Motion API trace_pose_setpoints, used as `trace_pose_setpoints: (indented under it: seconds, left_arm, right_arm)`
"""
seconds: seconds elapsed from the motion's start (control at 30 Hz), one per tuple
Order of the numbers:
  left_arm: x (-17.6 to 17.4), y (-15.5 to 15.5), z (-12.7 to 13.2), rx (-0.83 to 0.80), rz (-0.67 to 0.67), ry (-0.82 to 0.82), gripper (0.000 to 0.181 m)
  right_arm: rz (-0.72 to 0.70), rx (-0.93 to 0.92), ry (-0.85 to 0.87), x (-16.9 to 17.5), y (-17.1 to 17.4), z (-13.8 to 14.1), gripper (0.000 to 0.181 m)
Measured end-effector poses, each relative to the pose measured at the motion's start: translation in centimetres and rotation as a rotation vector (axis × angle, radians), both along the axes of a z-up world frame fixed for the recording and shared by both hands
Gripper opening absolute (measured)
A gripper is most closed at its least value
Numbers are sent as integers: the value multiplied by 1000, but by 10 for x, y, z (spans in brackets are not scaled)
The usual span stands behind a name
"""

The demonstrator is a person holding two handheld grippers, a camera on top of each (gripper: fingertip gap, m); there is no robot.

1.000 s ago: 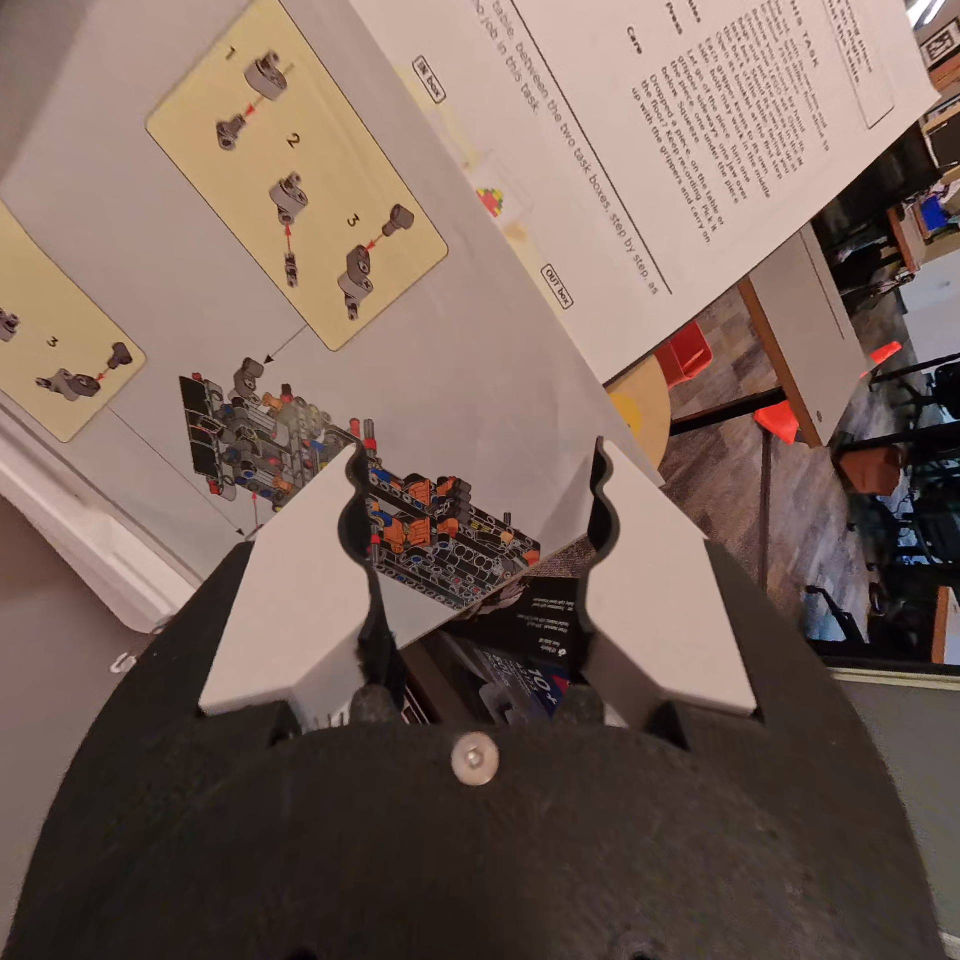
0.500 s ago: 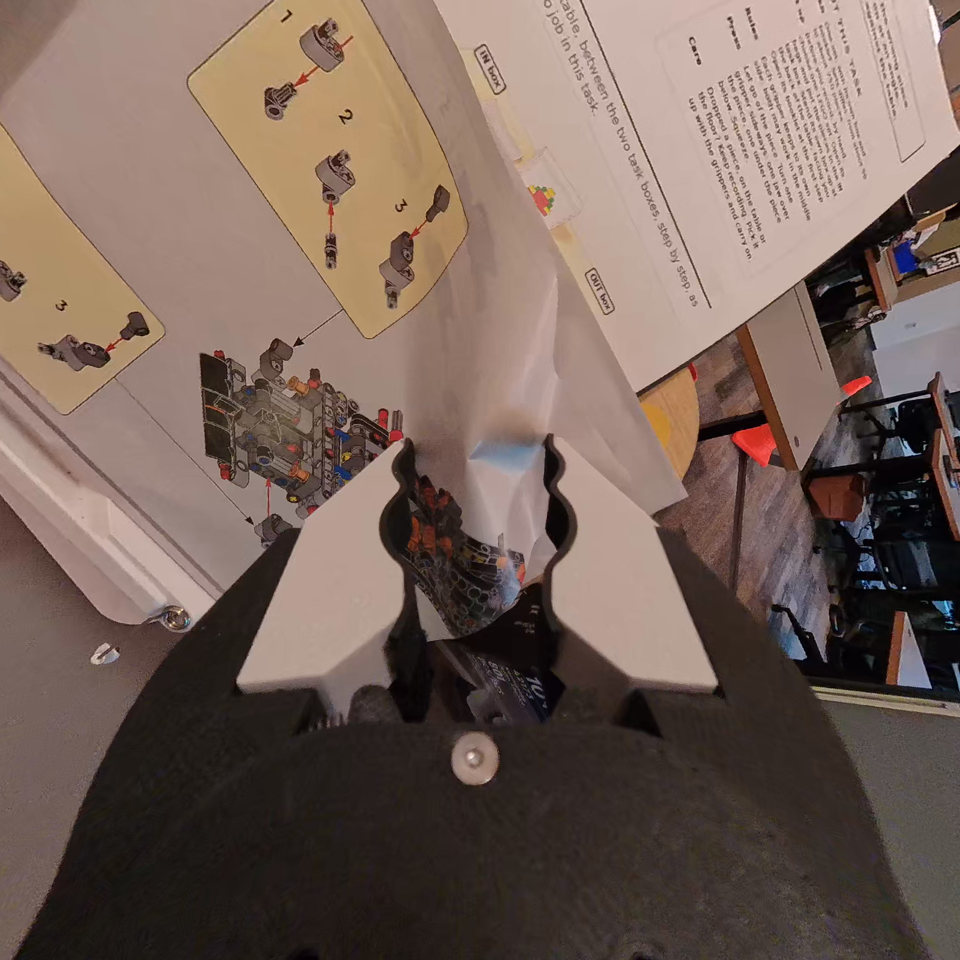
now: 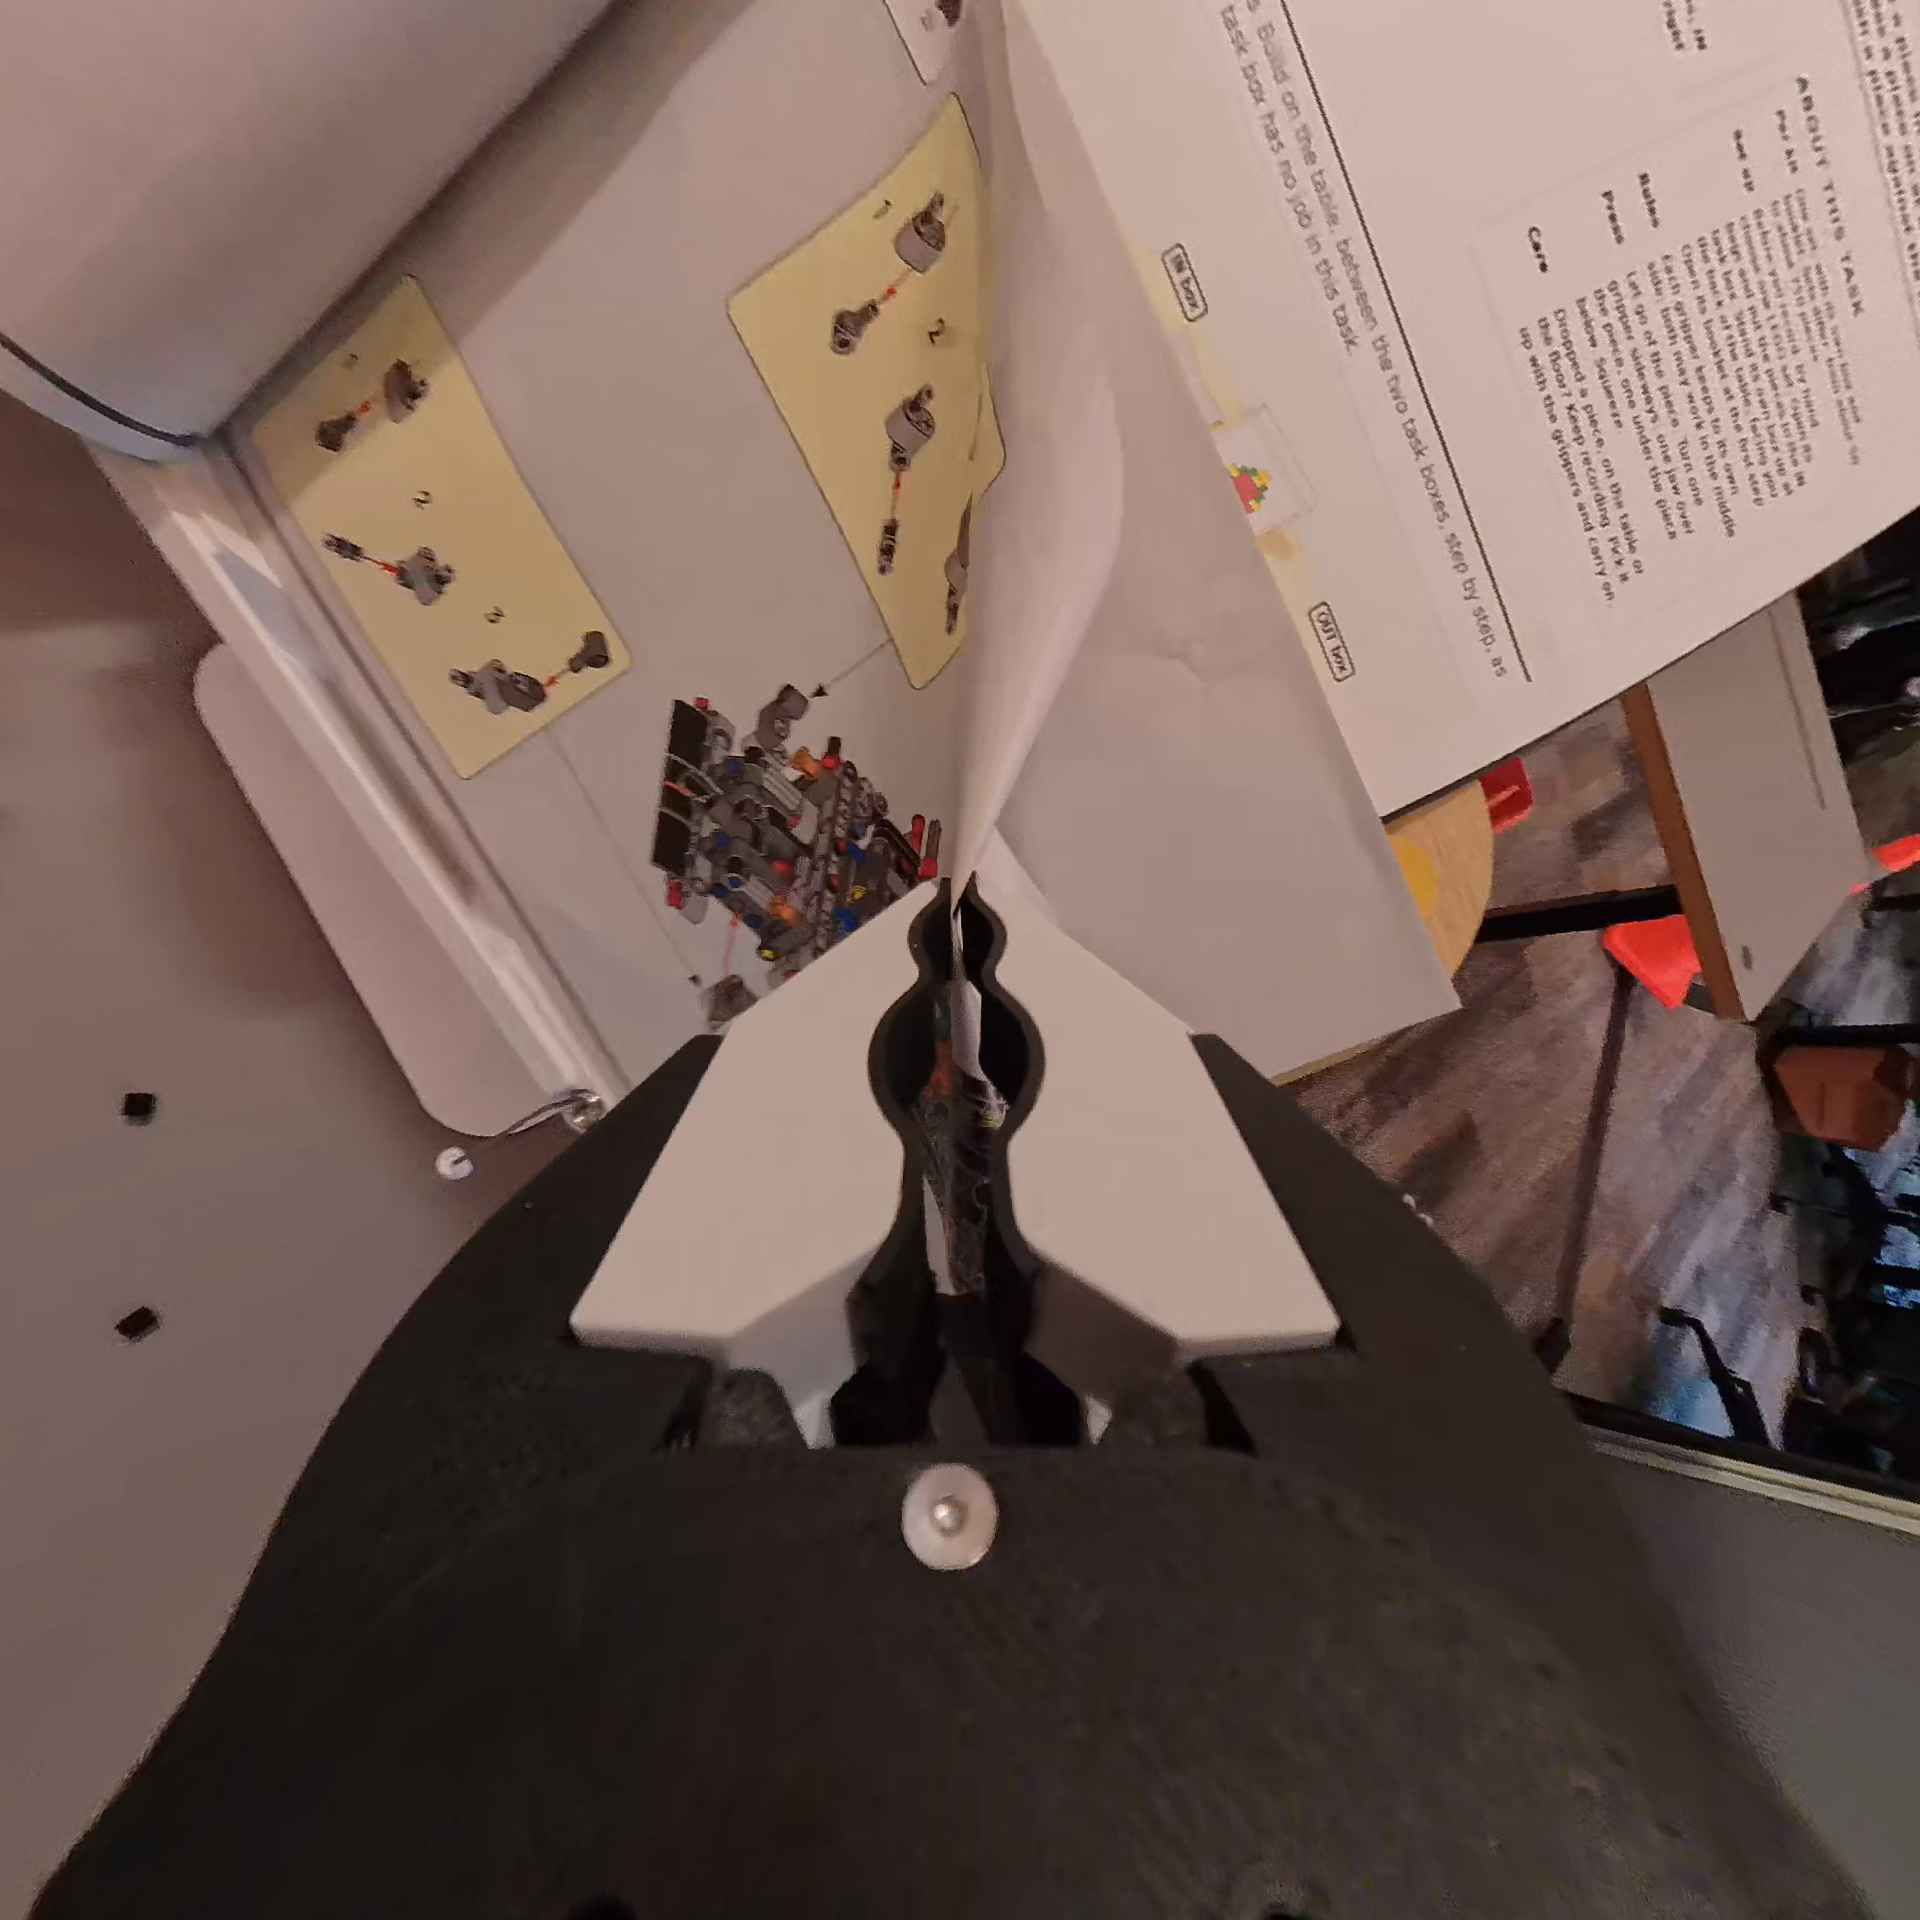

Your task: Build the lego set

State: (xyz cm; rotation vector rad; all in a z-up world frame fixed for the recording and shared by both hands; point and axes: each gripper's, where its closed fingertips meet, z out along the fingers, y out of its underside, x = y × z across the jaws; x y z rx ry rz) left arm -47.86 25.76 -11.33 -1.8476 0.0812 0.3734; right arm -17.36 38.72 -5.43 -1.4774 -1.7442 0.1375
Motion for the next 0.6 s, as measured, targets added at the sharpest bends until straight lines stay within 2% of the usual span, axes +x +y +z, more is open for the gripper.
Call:
trace_pose_setpoints:
  seconds: [0.03,0.2,0.4,0.6]
  left_arm:
    - [0,1,-1,-2,0,-1,0]
    - [0,4,-5,1,10,8,0]
    - [-5,1,-3,-5,21,21,23]
    - [-4,-17,28,83,-8,-42,49]
  right_arm:
    - [7,-17,-1,0,-4,0,0]
    - [46,-92,-20,1,-24,1,0]
    - [146,-197,11,-8,-60,11,0]
    - [224,-294,59,-27,-91,23,0]
